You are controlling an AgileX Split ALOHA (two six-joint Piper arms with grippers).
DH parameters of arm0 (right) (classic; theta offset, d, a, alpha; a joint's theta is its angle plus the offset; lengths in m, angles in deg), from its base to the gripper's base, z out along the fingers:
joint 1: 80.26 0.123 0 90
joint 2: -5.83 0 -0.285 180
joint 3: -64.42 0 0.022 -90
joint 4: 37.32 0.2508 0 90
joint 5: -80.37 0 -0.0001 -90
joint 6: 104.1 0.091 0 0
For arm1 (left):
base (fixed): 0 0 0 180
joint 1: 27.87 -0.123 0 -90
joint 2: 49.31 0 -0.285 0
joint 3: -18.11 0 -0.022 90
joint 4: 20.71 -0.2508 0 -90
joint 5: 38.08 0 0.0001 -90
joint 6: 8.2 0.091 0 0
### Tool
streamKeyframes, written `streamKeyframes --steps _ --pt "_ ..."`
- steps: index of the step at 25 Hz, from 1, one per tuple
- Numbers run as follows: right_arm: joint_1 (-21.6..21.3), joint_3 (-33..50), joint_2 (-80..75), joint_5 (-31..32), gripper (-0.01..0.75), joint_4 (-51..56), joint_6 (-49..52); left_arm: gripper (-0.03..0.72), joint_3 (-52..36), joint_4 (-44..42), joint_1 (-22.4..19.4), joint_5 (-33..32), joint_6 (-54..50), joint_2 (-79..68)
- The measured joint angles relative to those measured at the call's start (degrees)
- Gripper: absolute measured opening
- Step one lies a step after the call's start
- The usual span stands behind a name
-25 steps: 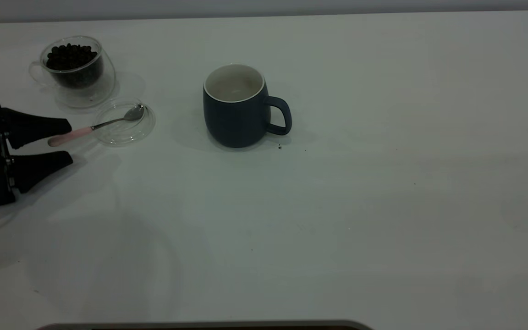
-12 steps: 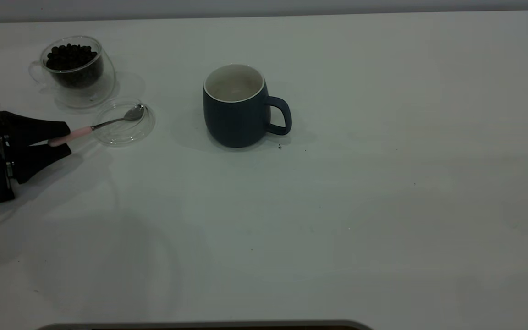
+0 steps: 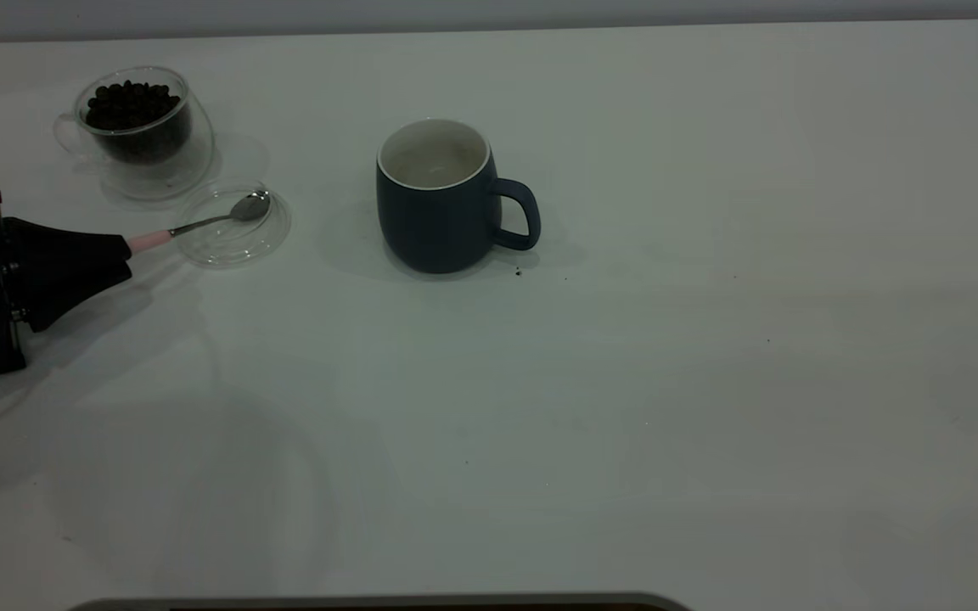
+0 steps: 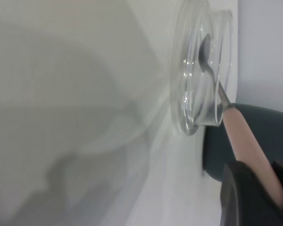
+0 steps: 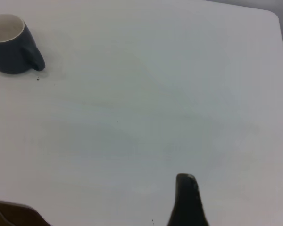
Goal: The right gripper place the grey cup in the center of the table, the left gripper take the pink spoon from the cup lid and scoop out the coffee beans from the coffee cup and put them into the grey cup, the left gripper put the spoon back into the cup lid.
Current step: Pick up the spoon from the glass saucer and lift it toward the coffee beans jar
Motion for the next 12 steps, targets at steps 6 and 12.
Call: streamKeyframes --steps 6,12 --pt "0.0 0.0 0.0 0.0 0.588 0.0 0.0 0.136 0.0 0.0 0.0 -1.86 -0.17 -0.25" --pt "0.0 0.0 0.0 0.0 0.588 0.0 0.0 0.136 0.0 -0.03 0.0 -1.92 -1.81 -0.45"
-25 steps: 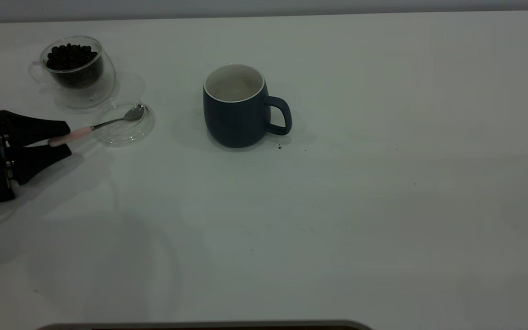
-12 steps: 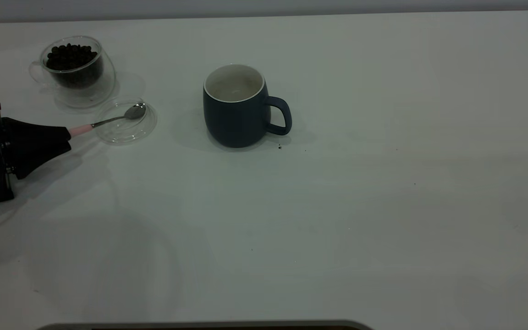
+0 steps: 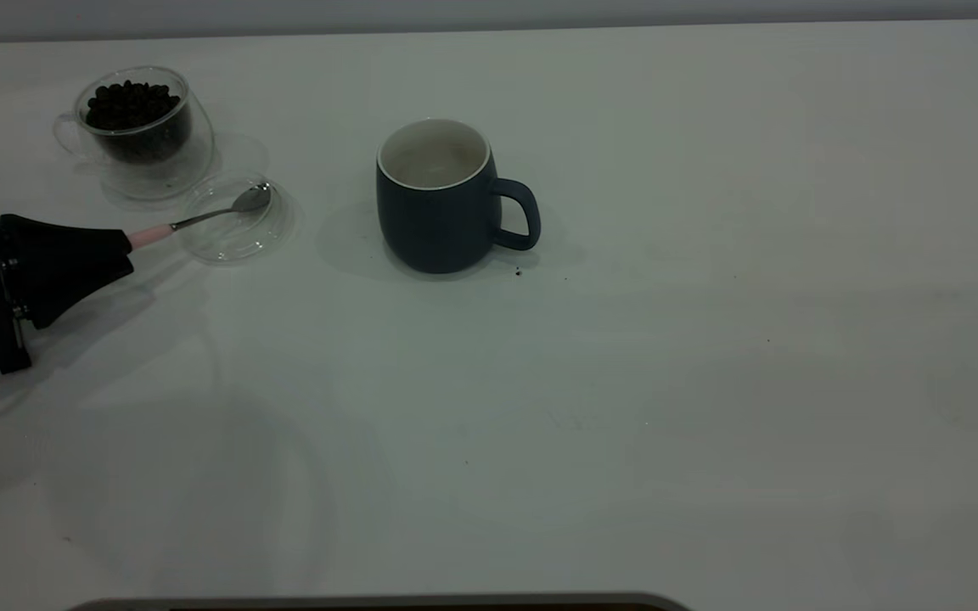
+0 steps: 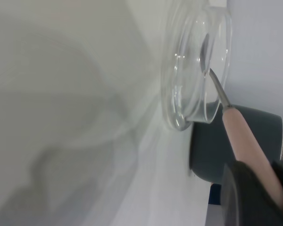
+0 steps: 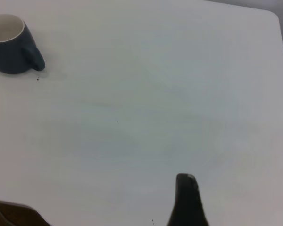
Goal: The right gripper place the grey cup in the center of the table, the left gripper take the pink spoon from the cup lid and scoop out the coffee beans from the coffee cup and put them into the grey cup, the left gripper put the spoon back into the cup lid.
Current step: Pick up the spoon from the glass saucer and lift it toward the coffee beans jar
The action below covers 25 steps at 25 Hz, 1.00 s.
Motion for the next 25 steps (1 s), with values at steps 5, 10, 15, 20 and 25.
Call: streamKeyframes --steps 5,10,15,20,25 --pt "0.0 0.0 0.0 0.0 0.588 0.0 0.0 0.136 0.0 -0.18 0.0 0.0 -1.84 0.0" --pt "0.0 0.0 0.0 0.0 0.588 0.0 0.0 0.136 0.0 -0.37 0.0 -0.07 -3.4 0.0" --pt "0.0 0.0 0.0 0.0 0.588 0.0 -0.06 0.136 0.0 -1.42 -0.05 -0.11 -4.11 0.0" --pt "0.0 0.0 0.0 0.0 0.588 0.0 -0.06 0.136 0.0 -4.35 -1.63 -0.2 -4.24 0.15" --pt "0.0 0.0 0.0 0.0 0.588 0.0 -0.02 0.136 -0.7 -6.48 -5.44 -0.39 -4.48 2.78"
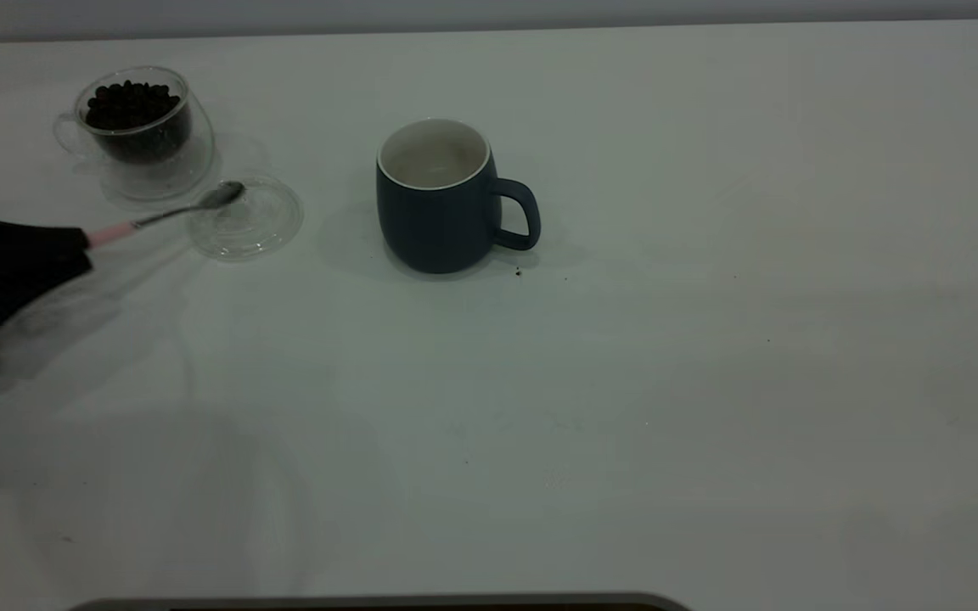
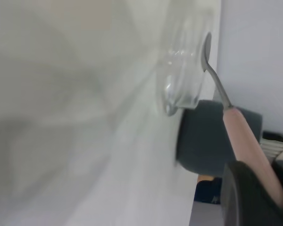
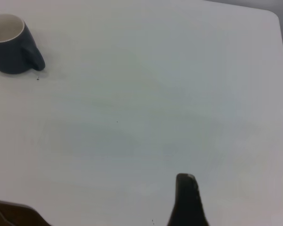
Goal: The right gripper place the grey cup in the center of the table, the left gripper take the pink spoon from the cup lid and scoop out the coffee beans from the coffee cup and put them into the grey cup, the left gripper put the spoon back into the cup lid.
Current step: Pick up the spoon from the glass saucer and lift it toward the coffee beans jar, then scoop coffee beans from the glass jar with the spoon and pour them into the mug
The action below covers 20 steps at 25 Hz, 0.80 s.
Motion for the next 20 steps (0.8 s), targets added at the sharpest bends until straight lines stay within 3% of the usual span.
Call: streamKeyframes --steps 6,12,16,20 --pt "0.0 0.0 0.0 0.0 0.588 0.0 0.0 0.136 -0.22 -8.82 -1.08 0.0 -2.46 4.91" --pt "0.0 0.0 0.0 0.0 0.588 0.0 0.0 0.136 0.83 -11.08 -1.08 -0.06 -6.07 15.18" --pt "0.0 0.0 0.0 0.0 0.588 0.0 0.0 0.136 8.91 -19.37 -0.61 -0.54 -14.55 22.12" --pt "0.0 0.0 0.0 0.0 0.588 0.0 0.0 0.136 23.91 -33.41 1.26 -1.9 -27.58 24.61"
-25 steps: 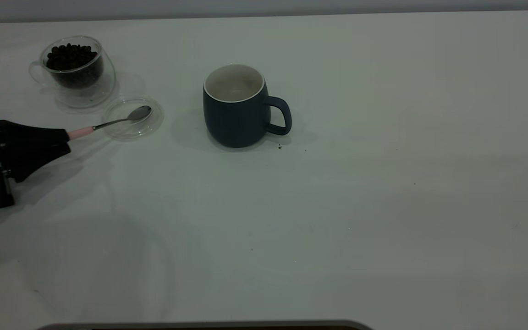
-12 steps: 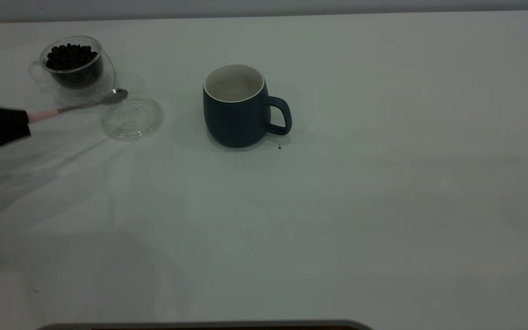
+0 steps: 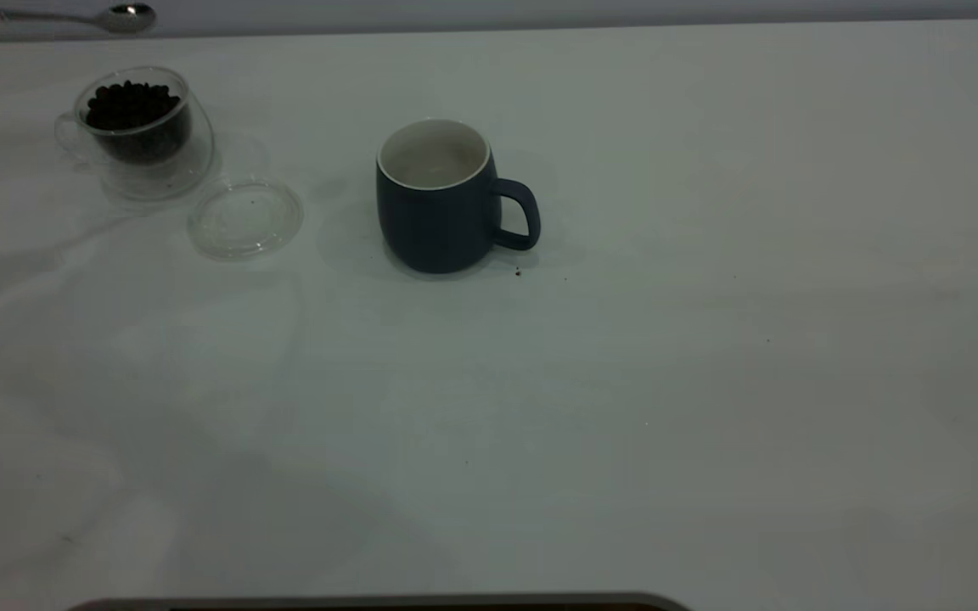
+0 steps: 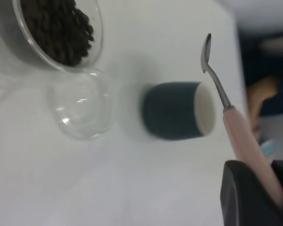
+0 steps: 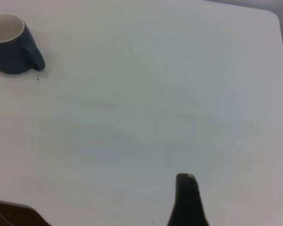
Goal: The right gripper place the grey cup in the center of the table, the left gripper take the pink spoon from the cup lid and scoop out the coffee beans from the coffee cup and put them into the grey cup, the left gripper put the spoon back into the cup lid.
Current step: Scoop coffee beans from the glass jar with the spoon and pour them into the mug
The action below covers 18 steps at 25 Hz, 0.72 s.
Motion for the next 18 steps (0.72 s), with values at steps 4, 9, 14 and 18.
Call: streamKeyframes --steps 4,9,14,18 --pt "0.0 0.0 0.0 0.0 0.588 0.0 0.0 0.136 14.51 -10.31 1.36 -0.45 -9.34 -0.94" --pt "0.0 0.0 0.0 0.0 0.588 0.13 0.0 0.136 23.76 -11.78 1.36 -0.45 -13.19 -5.85" --pt "0.0 0.0 0.0 0.0 0.588 0.13 0.0 0.136 27.53 -11.82 2.16 -0.45 -11.2 -13.14" --pt "0.0 0.0 0.0 0.0 0.588 0.19 0.0 0.136 29.32 -14.2 4.77 -0.45 -7.8 -14.93"
